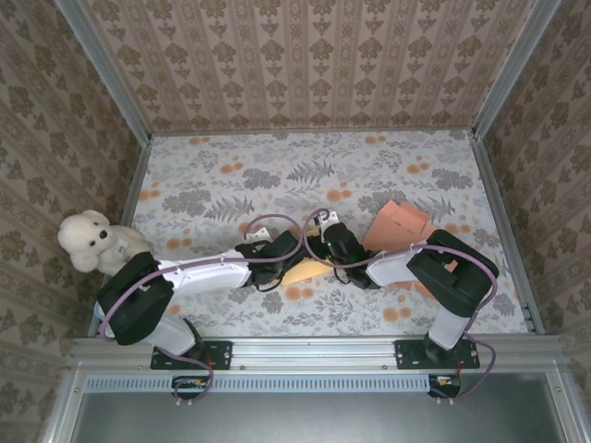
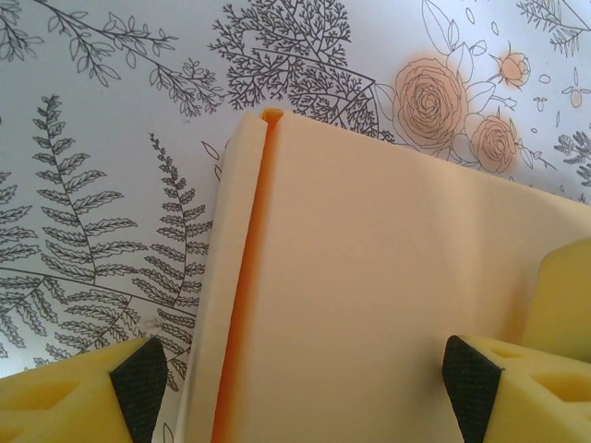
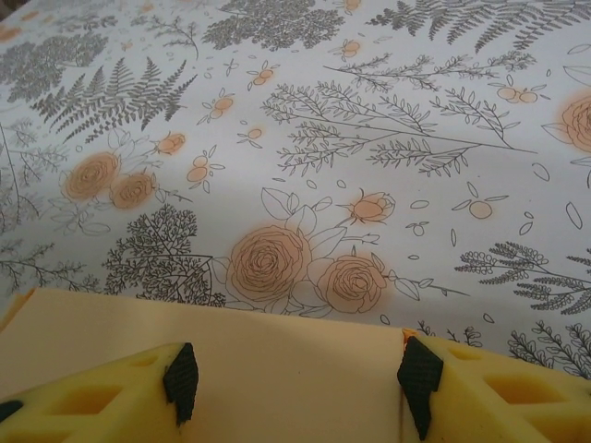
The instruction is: Fold the paper box
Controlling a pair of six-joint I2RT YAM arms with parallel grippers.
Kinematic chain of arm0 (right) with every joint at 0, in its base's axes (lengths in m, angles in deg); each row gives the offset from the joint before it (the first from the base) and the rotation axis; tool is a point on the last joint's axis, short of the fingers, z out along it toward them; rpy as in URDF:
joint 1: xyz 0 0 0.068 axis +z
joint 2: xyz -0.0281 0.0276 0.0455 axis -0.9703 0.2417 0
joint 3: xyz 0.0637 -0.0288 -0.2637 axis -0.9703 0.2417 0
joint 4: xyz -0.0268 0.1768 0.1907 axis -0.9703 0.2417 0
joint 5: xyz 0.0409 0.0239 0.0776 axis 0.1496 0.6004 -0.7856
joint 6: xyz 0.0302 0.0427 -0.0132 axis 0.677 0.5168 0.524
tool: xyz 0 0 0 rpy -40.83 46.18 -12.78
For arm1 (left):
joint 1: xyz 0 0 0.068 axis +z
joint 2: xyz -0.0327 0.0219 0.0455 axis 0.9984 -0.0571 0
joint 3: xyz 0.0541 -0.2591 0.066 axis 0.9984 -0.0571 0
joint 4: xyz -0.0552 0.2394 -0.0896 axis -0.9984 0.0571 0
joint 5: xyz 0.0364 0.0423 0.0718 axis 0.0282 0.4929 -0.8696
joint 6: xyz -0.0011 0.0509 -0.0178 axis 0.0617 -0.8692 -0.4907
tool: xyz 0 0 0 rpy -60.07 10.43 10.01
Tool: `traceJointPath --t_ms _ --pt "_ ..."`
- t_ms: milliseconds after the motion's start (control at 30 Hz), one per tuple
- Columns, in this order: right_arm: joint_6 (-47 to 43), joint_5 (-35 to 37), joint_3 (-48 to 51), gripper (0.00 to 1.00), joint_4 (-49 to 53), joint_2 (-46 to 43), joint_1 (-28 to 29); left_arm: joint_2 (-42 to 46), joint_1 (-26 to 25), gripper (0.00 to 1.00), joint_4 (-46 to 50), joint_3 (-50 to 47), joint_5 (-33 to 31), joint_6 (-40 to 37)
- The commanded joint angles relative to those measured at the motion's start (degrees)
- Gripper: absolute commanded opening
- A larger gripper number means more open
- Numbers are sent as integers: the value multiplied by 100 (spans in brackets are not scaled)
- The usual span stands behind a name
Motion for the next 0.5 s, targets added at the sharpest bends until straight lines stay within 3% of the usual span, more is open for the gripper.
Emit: traceJointPath --t_ms 0,467 --pt "599 -620 300 64 761 410 27 -38 -53 83 -92 -77 93 235" --pt "1152 -887 721 63 912 -226 20 -626 830 79 -656 -213 589 -549"
